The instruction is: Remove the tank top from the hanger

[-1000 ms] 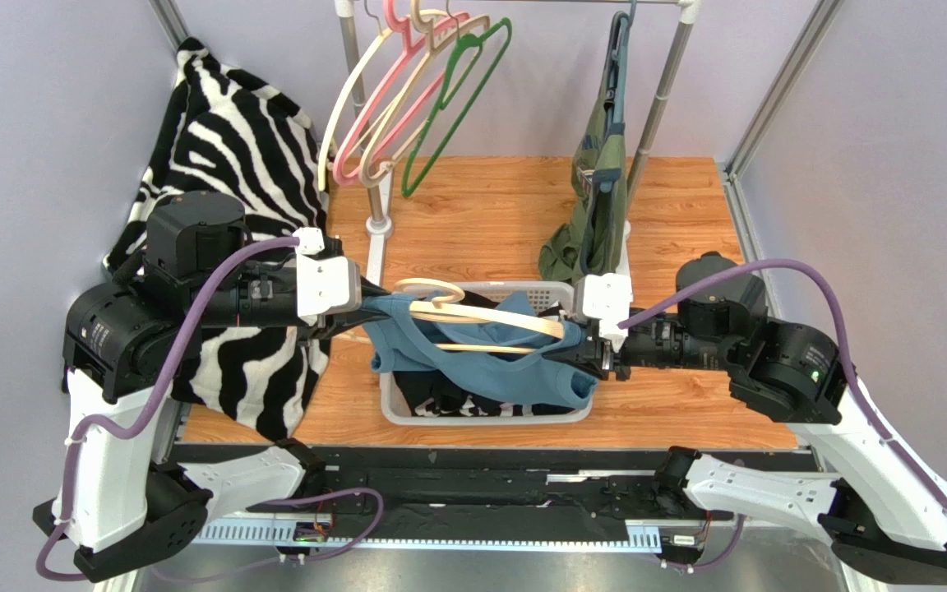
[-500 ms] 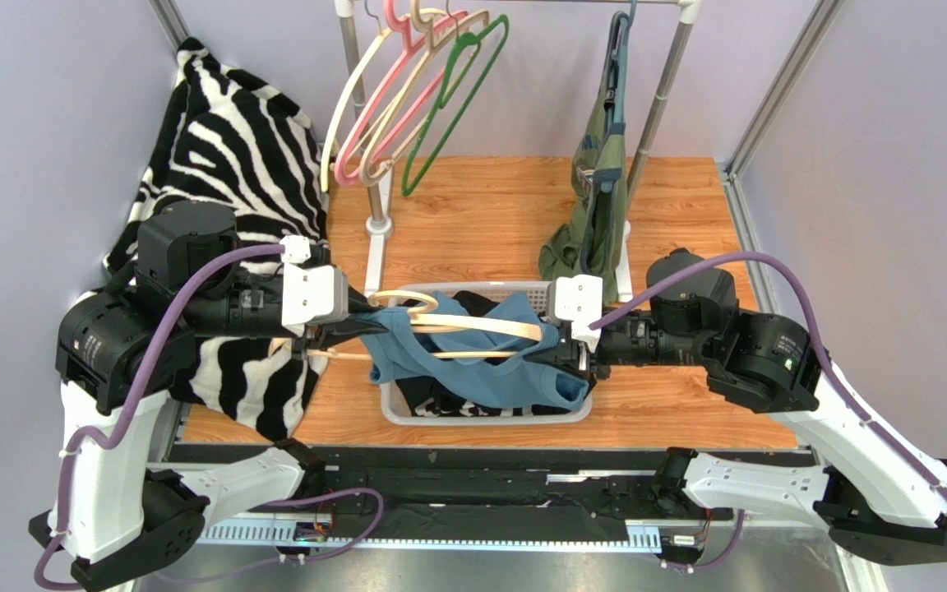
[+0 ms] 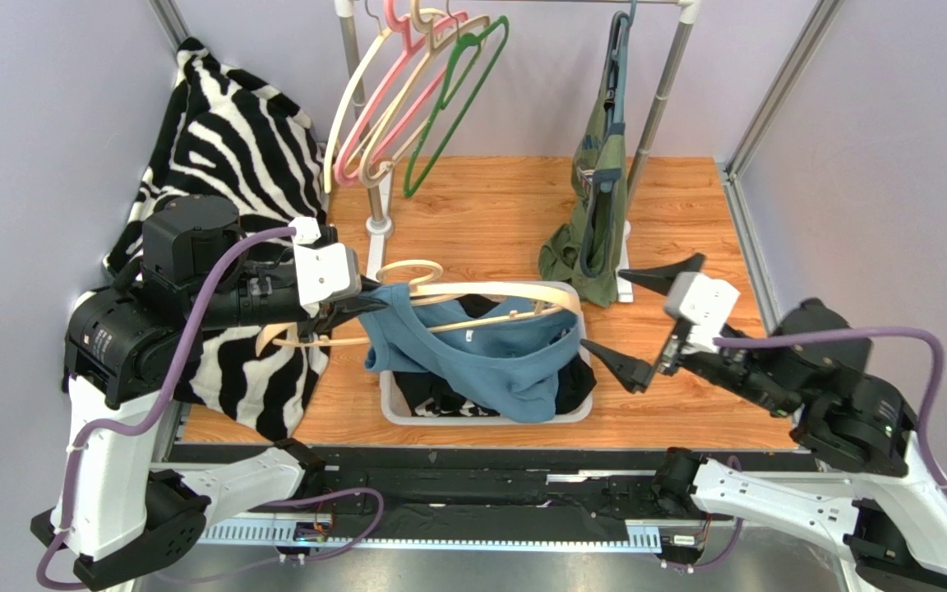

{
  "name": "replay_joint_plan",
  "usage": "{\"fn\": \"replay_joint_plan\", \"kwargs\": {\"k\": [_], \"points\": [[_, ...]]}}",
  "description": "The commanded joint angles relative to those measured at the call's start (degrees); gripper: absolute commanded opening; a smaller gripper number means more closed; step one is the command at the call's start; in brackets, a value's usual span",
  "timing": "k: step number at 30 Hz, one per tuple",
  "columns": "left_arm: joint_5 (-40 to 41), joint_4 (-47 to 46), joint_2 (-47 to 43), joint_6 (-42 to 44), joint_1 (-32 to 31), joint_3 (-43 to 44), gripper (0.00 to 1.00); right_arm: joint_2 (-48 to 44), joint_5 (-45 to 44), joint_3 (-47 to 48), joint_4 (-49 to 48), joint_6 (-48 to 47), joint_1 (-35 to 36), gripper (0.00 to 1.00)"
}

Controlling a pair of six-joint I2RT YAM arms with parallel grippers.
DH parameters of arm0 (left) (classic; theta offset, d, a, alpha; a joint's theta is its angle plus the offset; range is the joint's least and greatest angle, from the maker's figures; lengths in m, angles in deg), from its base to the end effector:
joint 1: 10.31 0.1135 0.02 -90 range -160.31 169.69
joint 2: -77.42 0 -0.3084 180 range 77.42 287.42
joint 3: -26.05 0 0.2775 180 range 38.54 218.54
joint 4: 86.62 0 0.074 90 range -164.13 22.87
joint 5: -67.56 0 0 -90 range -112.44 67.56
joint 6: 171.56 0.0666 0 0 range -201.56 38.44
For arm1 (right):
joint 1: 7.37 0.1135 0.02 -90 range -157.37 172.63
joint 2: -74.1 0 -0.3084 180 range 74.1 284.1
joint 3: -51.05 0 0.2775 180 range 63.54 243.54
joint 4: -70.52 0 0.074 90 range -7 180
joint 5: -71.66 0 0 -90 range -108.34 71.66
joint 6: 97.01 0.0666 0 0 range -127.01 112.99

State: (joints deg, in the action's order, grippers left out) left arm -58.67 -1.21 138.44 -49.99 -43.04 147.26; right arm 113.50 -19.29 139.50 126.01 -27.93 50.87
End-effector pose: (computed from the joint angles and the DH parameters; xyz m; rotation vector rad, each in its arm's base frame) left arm 0.0831 -0.1002 0.5696 1.3700 1.4250 -0.6456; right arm 0.0553 0.0872 0.5031 -1.0769 1.3225 0.4742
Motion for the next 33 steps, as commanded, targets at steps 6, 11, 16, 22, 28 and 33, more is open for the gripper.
{"fn": "replay_joint_plan", "kwargs": {"k": [6, 11, 16, 22, 28, 33], "points": [[0.5, -5.3, -0.6, -3.2, 2.1, 0.6, 0.0, -2.8, -5.5, -4.8, -2.8, 6.0, -0.2, 0.98], [-1.4, -5.6, 0.6, -3.8, 2.1, 2.2, 0.0, -2.4, -6.4, -7.2, -5.1, 7.0, -0.2, 1.0], [-6.0, -2.5, 1.7, -0.6, 2.1, 0.8, 0.0, 0.1, -3.1, -1.3, -6.8, 1.9, -0.2, 1.0], [-8.5, -0.3, 2.2, 0.7, 1.5, 0.5, 0.0, 6.6, 6.0, 5.5, -4.7, -1.3, -0.2, 1.0], [-10.5, 0.2, 1.3, 1.2, 1.4, 0.6, 0.0, 10.8, 12.2, 5.3, -4.5, -0.7, -0.2, 1.0], [-12.5, 0.9, -0.2, 2.8, 1.4, -0.2, 0.0, 12.5, 14.0, 5.7, -4.0, 0.0, -0.2, 1.0]]}}
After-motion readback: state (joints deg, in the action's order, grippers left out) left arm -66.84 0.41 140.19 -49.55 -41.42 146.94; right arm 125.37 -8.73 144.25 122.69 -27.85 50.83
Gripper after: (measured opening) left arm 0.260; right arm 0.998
